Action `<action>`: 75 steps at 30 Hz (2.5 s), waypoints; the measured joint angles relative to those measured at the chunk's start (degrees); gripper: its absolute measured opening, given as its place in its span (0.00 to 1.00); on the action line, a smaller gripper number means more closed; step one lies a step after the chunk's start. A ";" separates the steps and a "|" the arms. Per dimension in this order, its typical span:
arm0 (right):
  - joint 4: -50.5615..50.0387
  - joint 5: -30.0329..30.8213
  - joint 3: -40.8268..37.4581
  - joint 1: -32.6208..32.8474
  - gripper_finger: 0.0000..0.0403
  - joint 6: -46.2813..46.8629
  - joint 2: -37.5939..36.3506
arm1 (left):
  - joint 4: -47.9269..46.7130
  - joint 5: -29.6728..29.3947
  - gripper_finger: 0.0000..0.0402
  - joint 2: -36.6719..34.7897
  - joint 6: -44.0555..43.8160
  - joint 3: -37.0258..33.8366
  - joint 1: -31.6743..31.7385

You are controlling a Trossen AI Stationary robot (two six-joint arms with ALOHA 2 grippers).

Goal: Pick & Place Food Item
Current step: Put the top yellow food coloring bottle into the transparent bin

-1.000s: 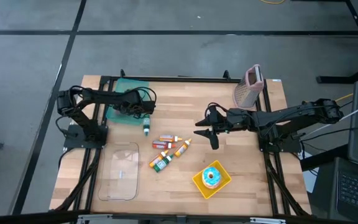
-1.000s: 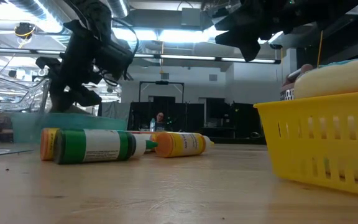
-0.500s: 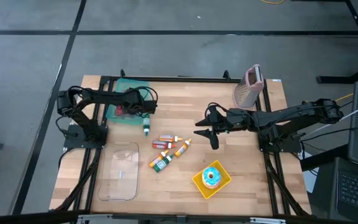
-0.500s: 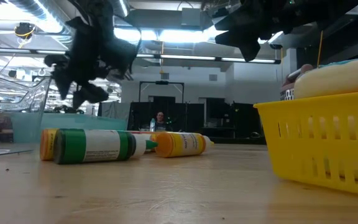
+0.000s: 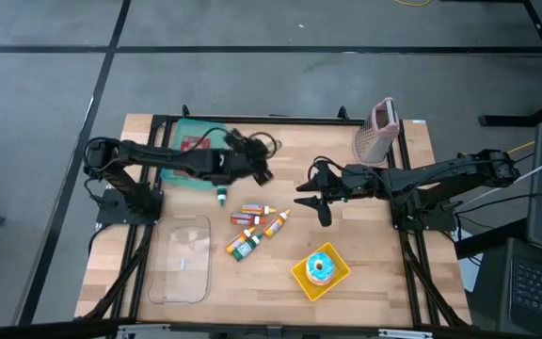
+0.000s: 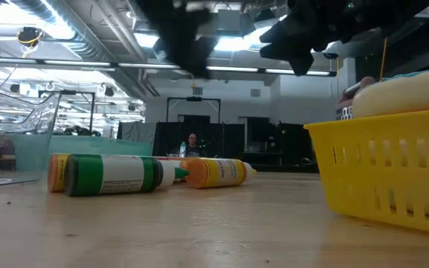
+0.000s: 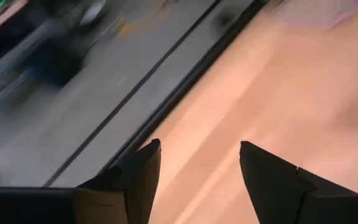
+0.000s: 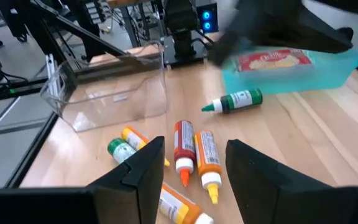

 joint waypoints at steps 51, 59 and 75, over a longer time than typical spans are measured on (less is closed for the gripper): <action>-1.68 -0.02 0.00 -0.01 0.42 -1.75 0.00 | 6.64 30.78 0.53 4.84 5.63 -13.73 -5.05; -2.19 -0.03 0.00 -0.01 0.42 -1.75 0.00 | 11.74 32.10 0.53 8.20 6.94 -13.70 -4.89; -2.52 -0.03 0.00 0.00 0.42 -2.03 -0.01 | 9.12 35.70 0.53 14.82 10.70 -7.31 -4.80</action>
